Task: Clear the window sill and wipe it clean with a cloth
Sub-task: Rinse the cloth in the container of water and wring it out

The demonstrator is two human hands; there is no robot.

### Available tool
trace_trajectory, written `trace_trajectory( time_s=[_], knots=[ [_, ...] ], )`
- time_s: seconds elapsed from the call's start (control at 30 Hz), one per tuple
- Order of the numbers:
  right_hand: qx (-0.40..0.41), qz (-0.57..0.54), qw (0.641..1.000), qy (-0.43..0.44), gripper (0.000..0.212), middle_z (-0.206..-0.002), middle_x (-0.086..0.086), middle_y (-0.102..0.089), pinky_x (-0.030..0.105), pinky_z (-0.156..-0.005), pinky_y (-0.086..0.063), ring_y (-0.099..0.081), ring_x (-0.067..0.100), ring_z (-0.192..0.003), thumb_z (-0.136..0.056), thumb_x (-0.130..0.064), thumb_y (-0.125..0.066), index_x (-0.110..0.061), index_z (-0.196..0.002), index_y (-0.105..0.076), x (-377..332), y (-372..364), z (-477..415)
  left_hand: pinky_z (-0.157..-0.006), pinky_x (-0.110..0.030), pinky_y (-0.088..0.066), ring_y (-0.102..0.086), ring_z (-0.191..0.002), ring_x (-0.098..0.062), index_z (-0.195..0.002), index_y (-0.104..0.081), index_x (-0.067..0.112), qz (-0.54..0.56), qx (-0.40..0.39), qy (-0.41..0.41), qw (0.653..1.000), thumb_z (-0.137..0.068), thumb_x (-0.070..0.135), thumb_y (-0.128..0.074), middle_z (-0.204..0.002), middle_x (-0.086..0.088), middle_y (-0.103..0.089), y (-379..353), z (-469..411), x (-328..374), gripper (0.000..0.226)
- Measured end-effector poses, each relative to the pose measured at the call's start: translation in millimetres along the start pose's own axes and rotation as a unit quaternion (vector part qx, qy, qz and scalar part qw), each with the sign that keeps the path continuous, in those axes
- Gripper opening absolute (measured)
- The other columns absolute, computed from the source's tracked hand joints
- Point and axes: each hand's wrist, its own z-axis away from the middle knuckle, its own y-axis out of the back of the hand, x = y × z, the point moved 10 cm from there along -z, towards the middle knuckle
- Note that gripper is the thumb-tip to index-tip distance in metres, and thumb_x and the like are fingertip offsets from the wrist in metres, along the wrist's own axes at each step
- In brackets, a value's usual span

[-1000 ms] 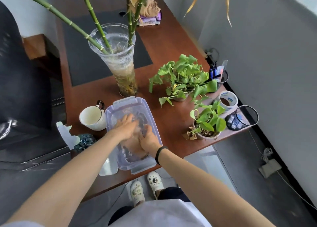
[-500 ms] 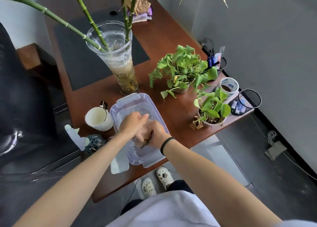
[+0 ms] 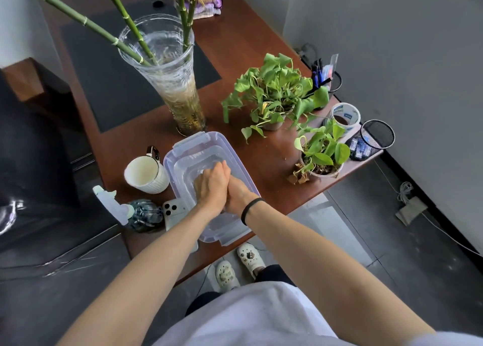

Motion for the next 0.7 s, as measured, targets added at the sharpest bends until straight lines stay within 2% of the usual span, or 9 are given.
trace_trajectory(
  time_s=[0.13, 0.2, 0.23, 0.33, 0.43, 0.53, 0.6, 0.63, 0.7],
  knots=[
    [0.024, 0.038, 0.999, -0.029, 0.042, -0.050, 0.000, -0.052, 0.014, -0.039, -0.040, -0.052, 0.010, -0.055, -0.104, -0.034, -0.024, -0.013, -0.075, -0.047, -5, 12, -1, -0.075, -0.033, -0.045, -0.058, -0.080, -0.018, -0.074, -0.055, 0.021, 0.011, -0.013, 0.012, 1.000, -0.101, 0.037, -0.024, -0.082, -0.002, -0.062, -5, -15, -8, 0.044],
    [0.060, 0.045, 0.996, -0.046, 0.045, -0.037, -0.002, -0.053, 0.016, -0.040, -0.039, -0.052, 0.010, -0.053, -0.104, -0.032, -0.020, -0.014, -0.069, -0.043, -6, 22, -1, -0.071, -0.031, -0.040, -0.052, -0.074, -0.016, -0.071, -0.052, 0.023, -0.031, -0.027, 0.009, 0.999, -0.102, 0.036, -0.024, -0.083, -0.002, -0.063, -8, -25, -11, 0.044],
    [0.076, 0.050, 0.995, -0.048, 0.045, -0.040, -0.001, -0.056, 0.019, -0.043, -0.041, -0.054, 0.011, -0.054, -0.104, -0.032, -0.021, -0.014, -0.069, -0.044, -5, 25, -3, -0.069, -0.032, -0.041, -0.055, -0.075, -0.019, -0.075, -0.054, 0.020, -0.078, -0.031, -0.005, 0.996, -0.103, 0.035, -0.024, -0.086, -0.005, -0.065, -8, -28, -10, 0.044],
    [0.113, 0.091, 0.988, -0.048, 0.046, -0.075, 0.005, -0.063, 0.030, -0.054, -0.040, -0.051, 0.020, -0.063, -0.098, -0.050, -0.029, -0.017, -0.077, -0.054, 0, 30, -8, -0.072, -0.035, -0.040, -0.062, -0.093, -0.030, -0.099, -0.060, 0.008, -0.163, -0.047, 0.004, 0.985, -0.102, 0.036, -0.026, -0.100, -0.014, -0.066, -5, -38, -24, 0.044],
    [0.107, 0.129, 0.985, -0.050, 0.044, -0.083, 0.007, -0.065, 0.034, -0.074, -0.050, -0.059, 0.021, -0.067, -0.096, -0.050, -0.034, -0.014, -0.093, -0.059, 9, 36, -18, -0.074, -0.036, -0.037, -0.058, -0.104, -0.034, -0.113, -0.053, 0.007, -0.175, -0.079, 0.055, 0.980, -0.100, 0.042, -0.029, -0.112, -0.018, -0.063, 0, -50, -47, 0.044],
    [0.115, 0.159, 0.980, -0.042, 0.031, -0.059, 0.010, -0.058, 0.023, -0.044, -0.043, -0.049, 0.019, -0.039, -0.099, -0.033, -0.038, -0.010, -0.118, -0.046, 6, 38, -10, -0.087, -0.042, -0.043, -0.055, -0.111, -0.032, -0.119, -0.042, 0.014, -0.131, -0.219, 0.011, 0.967, -0.092, 0.057, -0.042, -0.120, -0.011, -0.057, -27, -48, -40, 0.051],
    [0.126, 0.162, 0.978, -0.041, 0.032, -0.061, 0.008, -0.052, 0.019, -0.039, -0.036, -0.044, 0.017, -0.043, -0.100, -0.028, -0.038, -0.013, -0.127, -0.042, 3, 38, -4, -0.085, -0.036, -0.047, -0.056, -0.103, -0.023, -0.118, -0.041, 0.018, -0.136, -0.307, -0.033, 0.941, -0.088, 0.055, -0.052, -0.115, -0.005, -0.056, -41, -37, -35, 0.049],
    [0.138, 0.156, 0.977, -0.047, 0.025, -0.063, 0.006, -0.050, 0.018, -0.039, -0.035, -0.042, 0.016, -0.046, -0.100, -0.032, -0.039, -0.015, -0.118, -0.044, 6, 42, -3, -0.076, -0.031, -0.045, -0.056, -0.094, -0.018, -0.111, -0.044, 0.019, -0.135, -0.307, -0.036, 0.941, -0.091, 0.045, -0.052, -0.111, -0.002, -0.058, -40, -37, -36, 0.034],
    [0.162, 0.132, 0.976, -0.068, 0.021, -0.052, 0.000, -0.052, 0.017, -0.038, -0.034, -0.045, 0.014, -0.039, -0.100, -0.035, -0.041, -0.018, -0.089, -0.046, 10, 44, 6, -0.065, -0.025, -0.040, -0.057, -0.084, -0.017, -0.103, -0.049, 0.021, -0.161, -0.237, -0.050, 0.957, -0.096, 0.027, -0.046, -0.106, -0.004, -0.062, -26, -43, -34, 0.010]
  ],
)
